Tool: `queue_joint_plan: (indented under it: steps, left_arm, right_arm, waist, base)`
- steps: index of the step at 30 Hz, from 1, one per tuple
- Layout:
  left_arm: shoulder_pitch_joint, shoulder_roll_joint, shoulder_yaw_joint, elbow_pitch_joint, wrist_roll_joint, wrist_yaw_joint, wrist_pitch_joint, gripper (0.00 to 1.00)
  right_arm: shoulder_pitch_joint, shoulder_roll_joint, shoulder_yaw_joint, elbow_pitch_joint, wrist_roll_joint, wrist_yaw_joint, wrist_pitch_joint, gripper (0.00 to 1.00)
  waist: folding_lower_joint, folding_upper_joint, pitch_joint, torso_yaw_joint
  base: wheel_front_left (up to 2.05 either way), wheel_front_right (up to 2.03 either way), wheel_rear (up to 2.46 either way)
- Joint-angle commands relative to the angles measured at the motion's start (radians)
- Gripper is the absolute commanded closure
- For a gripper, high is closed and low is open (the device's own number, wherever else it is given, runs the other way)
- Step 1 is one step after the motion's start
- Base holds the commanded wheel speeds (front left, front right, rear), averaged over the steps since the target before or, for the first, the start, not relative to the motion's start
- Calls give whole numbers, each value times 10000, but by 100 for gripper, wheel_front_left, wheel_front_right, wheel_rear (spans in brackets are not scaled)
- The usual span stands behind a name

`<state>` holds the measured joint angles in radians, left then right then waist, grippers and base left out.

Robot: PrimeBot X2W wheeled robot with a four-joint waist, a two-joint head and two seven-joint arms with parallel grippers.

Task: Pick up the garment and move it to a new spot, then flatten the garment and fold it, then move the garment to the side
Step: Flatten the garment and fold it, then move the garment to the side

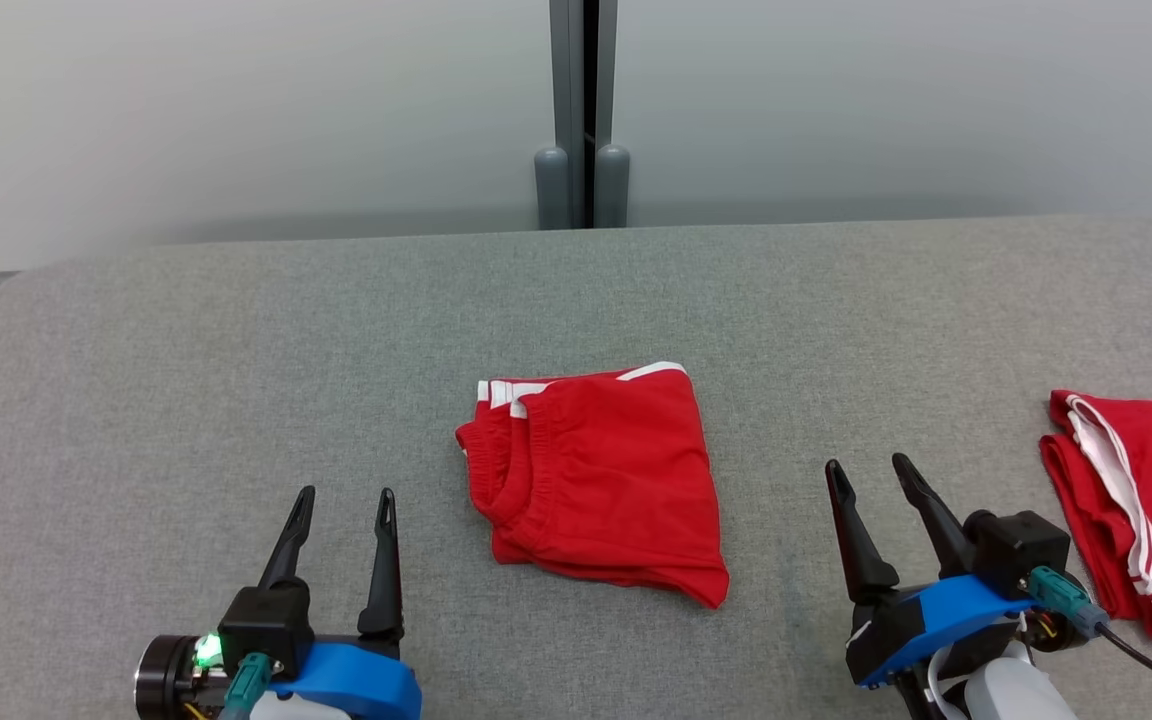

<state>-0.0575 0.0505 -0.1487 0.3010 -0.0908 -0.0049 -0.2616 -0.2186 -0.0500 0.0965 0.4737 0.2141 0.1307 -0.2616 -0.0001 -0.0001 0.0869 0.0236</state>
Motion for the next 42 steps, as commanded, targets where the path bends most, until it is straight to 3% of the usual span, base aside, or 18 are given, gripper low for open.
queue_joint_plan:
  steps: [1, 29, 42]
  left_arm:
    - [139, 4, 32, -24, 56, 61, -44, 0]
    - [1415, 66, 1065, 391, 506, 308, -44, 0]
    - [1213, 43, 1034, 171, 623, 153, -44, 0]
  right_arm:
    - [199, -18, -10, -4, 45, 0, -43, 0]
    - [1043, -18, -807, -167, -772, 0, -44, 0]
    - [901, -15, -677, -66, -696, 0, -42, 0]
  waist:
    - [1, 1, -95, -43]
    - [1, 1, -862, -253]
    - [1, 1, -494, -39]
  base:
    - [0, 0, 0]
    - [0, 0, 0]
    - [0, 0, 0]
